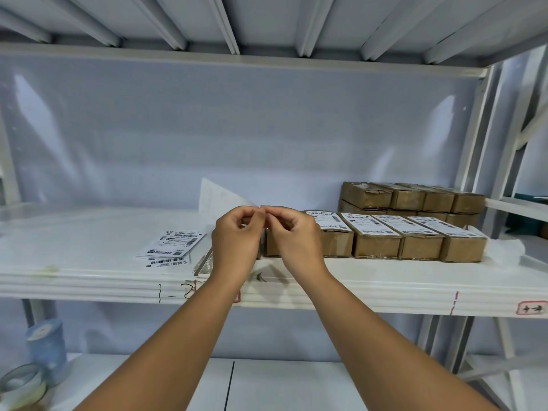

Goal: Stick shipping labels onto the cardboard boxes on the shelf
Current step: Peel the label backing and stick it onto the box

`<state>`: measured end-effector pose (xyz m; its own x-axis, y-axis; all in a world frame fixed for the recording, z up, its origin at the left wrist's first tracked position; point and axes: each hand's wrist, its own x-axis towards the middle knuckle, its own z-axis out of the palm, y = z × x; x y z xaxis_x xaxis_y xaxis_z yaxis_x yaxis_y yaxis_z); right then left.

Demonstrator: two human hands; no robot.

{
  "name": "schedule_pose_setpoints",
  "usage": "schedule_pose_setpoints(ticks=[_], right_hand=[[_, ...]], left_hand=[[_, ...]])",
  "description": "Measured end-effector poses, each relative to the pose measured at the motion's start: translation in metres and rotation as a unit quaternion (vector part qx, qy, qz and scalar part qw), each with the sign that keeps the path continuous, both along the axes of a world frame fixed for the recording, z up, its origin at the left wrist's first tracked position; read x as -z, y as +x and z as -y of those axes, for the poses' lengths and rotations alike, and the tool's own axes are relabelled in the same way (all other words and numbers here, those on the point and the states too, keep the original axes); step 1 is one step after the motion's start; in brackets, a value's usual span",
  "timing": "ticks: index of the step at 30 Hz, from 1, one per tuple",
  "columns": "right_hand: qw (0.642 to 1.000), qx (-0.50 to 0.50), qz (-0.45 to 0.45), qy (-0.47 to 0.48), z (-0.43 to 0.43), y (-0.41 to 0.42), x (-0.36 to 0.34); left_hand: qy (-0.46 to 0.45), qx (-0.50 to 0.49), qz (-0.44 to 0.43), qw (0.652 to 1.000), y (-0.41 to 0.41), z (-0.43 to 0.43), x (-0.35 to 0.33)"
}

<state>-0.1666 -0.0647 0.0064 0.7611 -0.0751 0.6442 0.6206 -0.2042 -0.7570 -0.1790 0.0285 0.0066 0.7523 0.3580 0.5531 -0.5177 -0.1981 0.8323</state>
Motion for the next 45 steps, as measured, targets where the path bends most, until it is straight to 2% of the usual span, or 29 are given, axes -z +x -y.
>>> schedule_pose_setpoints(ticks=[7, 13, 17, 21, 24, 26, 28, 30, 32, 37, 41, 45], right_hand=[[1.000, -0.007, -0.002, 0.003, 0.001, 0.000, 0.000], [0.991, -0.062, -0.051, 0.104, -0.001, -0.003, -0.003], [0.983, -0.050, -0.091, 0.152, 0.002, 0.000, -0.005], [0.974, -0.029, -0.116, 0.191, 0.007, 0.003, -0.005], [0.973, -0.005, -0.116, 0.197, 0.012, 0.004, -0.005], [0.970, 0.009, -0.122, 0.209, 0.016, 0.006, -0.006], [0.967, 0.026, -0.130, 0.217, 0.020, 0.010, -0.006], [0.965, 0.049, -0.137, 0.218, 0.025, 0.012, -0.007], [0.961, 0.064, -0.135, 0.234, 0.031, 0.013, -0.010], [0.960, 0.103, -0.125, 0.228, 0.044, 0.014, -0.016], [0.959, 0.112, -0.121, 0.231, 0.052, 0.014, -0.020], [0.939, 0.153, -0.097, 0.292, 0.061, 0.018, -0.024]], left_hand=[[0.027, 0.033, -0.004, 0.999, 0.000, -0.006, -0.004], [0.061, 0.035, 0.002, 0.998, 0.000, -0.007, -0.005], [0.056, 0.064, -0.006, 0.996, -0.004, -0.005, -0.005], [-0.041, 0.078, -0.048, 0.995, -0.002, -0.004, -0.005], [-0.142, 0.106, -0.083, 0.981, -0.006, -0.003, -0.009], [-0.263, 0.161, -0.088, 0.947, -0.009, -0.004, -0.012], [-0.391, 0.212, -0.074, 0.893, -0.013, -0.007, -0.014], [-0.478, 0.256, -0.045, 0.839, -0.013, -0.012, -0.014], [-0.501, 0.274, -0.026, 0.820, -0.011, -0.015, -0.014], [-0.485, 0.178, -0.046, 0.855, -0.004, -0.021, -0.014], [-0.524, 0.100, -0.040, 0.845, 0.000, -0.034, -0.017], [-0.531, 0.052, -0.020, 0.845, -0.003, -0.043, -0.019]])
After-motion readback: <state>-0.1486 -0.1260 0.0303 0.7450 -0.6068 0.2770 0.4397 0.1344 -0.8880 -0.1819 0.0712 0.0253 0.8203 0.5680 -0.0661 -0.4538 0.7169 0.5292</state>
